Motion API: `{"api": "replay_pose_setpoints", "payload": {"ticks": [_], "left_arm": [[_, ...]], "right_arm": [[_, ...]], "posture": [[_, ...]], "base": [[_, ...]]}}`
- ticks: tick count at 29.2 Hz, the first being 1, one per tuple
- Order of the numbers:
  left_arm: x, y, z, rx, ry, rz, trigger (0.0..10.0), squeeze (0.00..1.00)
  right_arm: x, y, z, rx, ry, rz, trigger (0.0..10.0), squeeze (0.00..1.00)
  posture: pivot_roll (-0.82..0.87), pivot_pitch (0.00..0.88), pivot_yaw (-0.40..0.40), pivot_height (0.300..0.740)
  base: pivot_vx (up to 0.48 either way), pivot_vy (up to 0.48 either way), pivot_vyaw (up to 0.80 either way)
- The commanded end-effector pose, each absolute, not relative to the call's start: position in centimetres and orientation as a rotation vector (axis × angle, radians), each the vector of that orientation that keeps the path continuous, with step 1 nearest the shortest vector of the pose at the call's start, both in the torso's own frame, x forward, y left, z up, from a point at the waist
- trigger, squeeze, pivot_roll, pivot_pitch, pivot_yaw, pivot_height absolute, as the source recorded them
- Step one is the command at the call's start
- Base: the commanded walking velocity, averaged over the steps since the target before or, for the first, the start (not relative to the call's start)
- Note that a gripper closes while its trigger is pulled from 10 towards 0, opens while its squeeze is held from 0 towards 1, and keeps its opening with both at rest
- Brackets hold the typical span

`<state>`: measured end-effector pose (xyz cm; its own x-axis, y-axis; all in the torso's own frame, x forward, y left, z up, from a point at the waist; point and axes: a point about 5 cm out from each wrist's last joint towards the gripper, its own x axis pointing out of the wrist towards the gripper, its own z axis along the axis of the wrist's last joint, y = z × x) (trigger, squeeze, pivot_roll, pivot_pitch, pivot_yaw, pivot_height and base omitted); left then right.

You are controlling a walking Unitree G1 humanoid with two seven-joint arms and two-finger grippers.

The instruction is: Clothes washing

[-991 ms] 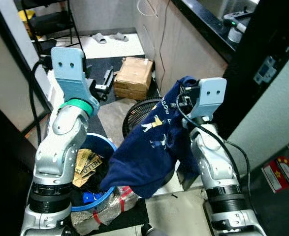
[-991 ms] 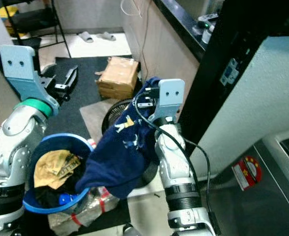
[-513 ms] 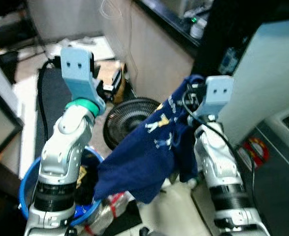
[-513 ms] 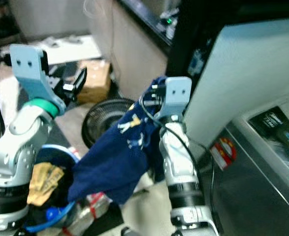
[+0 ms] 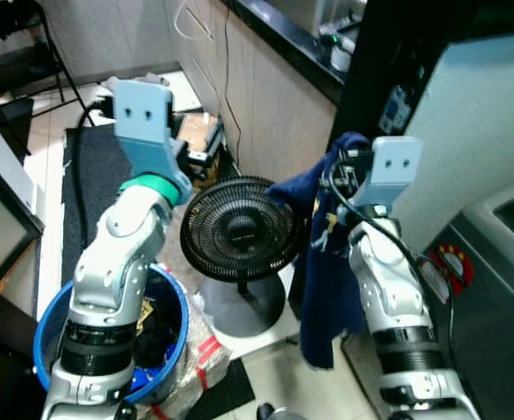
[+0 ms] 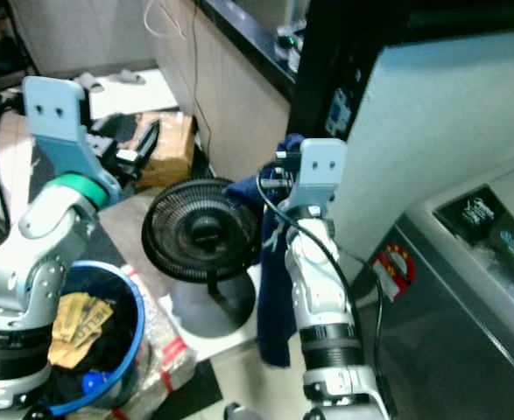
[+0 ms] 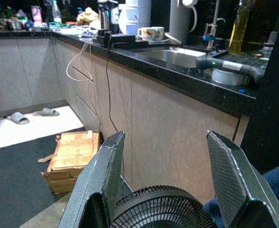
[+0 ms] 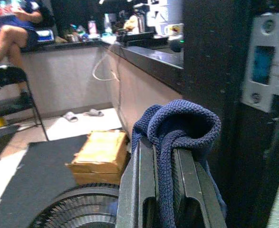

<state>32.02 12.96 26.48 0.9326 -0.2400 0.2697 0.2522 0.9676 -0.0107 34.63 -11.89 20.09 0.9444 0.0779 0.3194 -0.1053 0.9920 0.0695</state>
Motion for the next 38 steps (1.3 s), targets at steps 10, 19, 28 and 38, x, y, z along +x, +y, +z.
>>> {"api": "replay_pose_setpoints", "payload": {"ticks": [10,19,28,38], "left_arm": [[32.06,13.1,26.26,-0.034,-0.262,-0.243,10.0,0.0],[32.04,13.08,26.12,-0.036,-0.258,-0.241,10.0,0.0],[32.05,13.06,26.11,-0.036,-0.259,-0.243,10.0,0.0],[32.09,13.03,26.08,-0.034,-0.259,-0.245,10.0,0.0]], "right_arm": [[34.55,-11.76,20.55,0.089,-0.347,0.098,10.0,0.0],[34.6,-11.71,20.57,0.103,-0.339,0.103,10.0,0.0],[34.63,-11.76,20.71,0.099,-0.349,0.102,10.0,0.0],[34.68,-11.7,20.77,0.097,-0.352,0.104,10.0,0.0]], "posture": [[0.08,0.0,0.054,0.74],[0.08,0.0,0.052,0.74],[0.08,0.0,0.052,0.74],[0.08,0.0,0.051,0.74]], "base": [[0.0,0.0,-0.4],[0.0,0.0,-0.23],[0.0,0.0,-0.8],[0.0,0.0,-0.8]]}}
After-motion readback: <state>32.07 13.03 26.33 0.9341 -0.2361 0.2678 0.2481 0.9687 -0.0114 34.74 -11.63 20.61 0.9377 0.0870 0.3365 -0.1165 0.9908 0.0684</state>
